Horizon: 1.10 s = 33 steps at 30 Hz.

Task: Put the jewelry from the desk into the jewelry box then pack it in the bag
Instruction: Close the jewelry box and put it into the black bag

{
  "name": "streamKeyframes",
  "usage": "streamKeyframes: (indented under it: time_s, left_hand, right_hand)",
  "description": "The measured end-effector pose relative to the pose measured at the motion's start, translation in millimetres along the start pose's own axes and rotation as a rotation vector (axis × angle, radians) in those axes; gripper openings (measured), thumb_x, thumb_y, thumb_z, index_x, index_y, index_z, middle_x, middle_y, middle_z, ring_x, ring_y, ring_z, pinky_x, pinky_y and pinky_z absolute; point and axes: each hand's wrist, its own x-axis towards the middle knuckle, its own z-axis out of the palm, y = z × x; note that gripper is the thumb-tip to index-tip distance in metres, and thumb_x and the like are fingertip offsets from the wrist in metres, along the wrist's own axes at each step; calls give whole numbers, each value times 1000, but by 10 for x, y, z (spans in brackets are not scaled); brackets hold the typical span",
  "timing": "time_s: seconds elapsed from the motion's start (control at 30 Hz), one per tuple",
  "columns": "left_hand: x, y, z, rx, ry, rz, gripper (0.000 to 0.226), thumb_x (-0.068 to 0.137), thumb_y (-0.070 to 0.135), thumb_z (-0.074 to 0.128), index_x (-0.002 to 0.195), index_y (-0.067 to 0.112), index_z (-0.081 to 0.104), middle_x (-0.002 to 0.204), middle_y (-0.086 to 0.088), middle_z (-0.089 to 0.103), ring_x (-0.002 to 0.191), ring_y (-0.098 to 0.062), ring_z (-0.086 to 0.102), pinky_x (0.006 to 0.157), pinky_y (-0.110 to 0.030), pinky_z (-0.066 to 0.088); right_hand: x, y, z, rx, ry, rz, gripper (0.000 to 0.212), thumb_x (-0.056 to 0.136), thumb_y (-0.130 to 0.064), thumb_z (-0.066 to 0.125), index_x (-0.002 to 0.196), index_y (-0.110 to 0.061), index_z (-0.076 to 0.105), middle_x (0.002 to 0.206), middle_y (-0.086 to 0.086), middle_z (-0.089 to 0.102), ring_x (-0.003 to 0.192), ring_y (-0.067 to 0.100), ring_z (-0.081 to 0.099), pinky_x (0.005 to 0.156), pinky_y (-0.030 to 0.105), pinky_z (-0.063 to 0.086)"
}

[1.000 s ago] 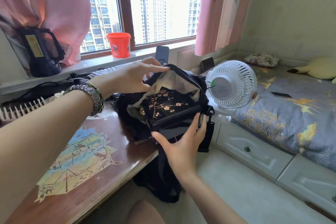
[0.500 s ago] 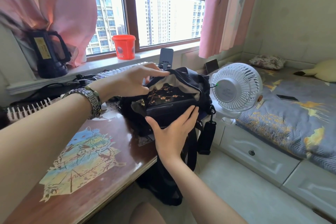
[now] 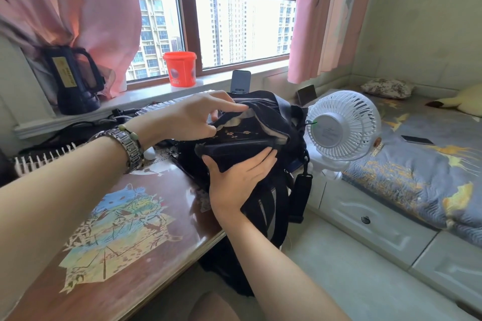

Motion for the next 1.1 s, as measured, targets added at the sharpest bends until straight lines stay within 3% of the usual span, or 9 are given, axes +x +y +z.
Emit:
streamKeyframes:
  time_s: [0.13, 0.23, 0.37, 0.5, 0.63, 0.7, 0.87, 1.0, 1.1]
  left_hand:
    - [-63, -75, 124, -25, -16, 13, 77, 78, -15, 59, 126, 43, 46, 114, 8, 55, 84, -5, 48, 70, -13, 45]
    - [-93, -105, 192, -22, -36, 29, 76, 79, -15, 58, 128, 42, 45, 114, 15, 53, 82, 1, 46, 72, -12, 44]
    - [-70, -135, 269, 30, -60, 8, 72, 80, -8, 64, 135, 34, 46, 119, 7, 52, 85, -3, 49, 71, -7, 41]
    - [-55, -175, 406, 48, 6, 4, 71, 74, 12, 78, 134, 34, 47, 117, 7, 53, 80, -4, 48, 74, -22, 43]
    - [-51, -229, 570, 47, 151, -7, 69, 66, 29, 84, 128, 35, 54, 107, 11, 55, 88, -17, 52, 77, -47, 51]
    - [-31, -214, 624, 100, 200, -21, 69, 65, 33, 83, 127, 33, 54, 109, 11, 54, 94, -15, 51, 76, -49, 53]
    - [-10, -168, 722, 247, 271, -32, 70, 64, 35, 83, 127, 30, 51, 119, 7, 55, 105, -16, 48, 77, -47, 52]
    - [-16, -162, 798, 292, 312, -38, 70, 64, 33, 83, 126, 28, 51, 121, 6, 55, 108, -21, 48, 72, -44, 53]
    - [-14, -165, 813, 313, 326, -31, 70, 64, 35, 83, 126, 28, 51, 120, 5, 56, 107, -21, 49, 69, -41, 53]
  right_hand:
    - [-52, 82, 46, -75, 34, -30, 133, 59, -73, 67, 145, 8, 9, 155, 25, 15, 144, 34, 10, 118, 35, 7]
    - [-44, 81, 39, -132, 29, -43, 131, 58, -69, 71, 144, 12, 13, 152, 29, 19, 143, 39, 16, 117, 39, 11]
    - [-4, 187, -151, -39, -182, -91, 118, 70, -51, 75, 148, 2, 4, 157, 15, 3, 146, 28, 5, 120, 38, 17]
    - [117, 332, -491, 141, -187, -128, 77, 78, -31, 74, 140, -11, 35, 144, 2, 30, 134, 13, 30, 103, 17, 31]
    - [422, 509, -720, 255, -5, -60, 33, 77, -19, 75, 103, -14, 56, 105, 2, 53, 98, 16, 55, 91, 34, 47]
    - [586, 609, -777, 280, 68, 26, 34, 75, -18, 77, 98, -12, 52, 99, 3, 52, 89, 20, 54, 85, 36, 47]
    - [823, 789, -814, 293, 37, 101, 54, 74, -20, 79, 114, -3, 46, 106, 4, 47, 93, 20, 49, 77, 15, 34]
    - [928, 844, -720, 248, 1, 107, 57, 67, -39, 81, 105, -13, 48, 106, 6, 57, 95, 22, 57, 79, 32, 47]
    - [983, 757, -658, 243, 22, 124, 57, 61, -52, 78, 93, -19, 45, 97, 3, 57, 85, 20, 57, 73, 34, 47]
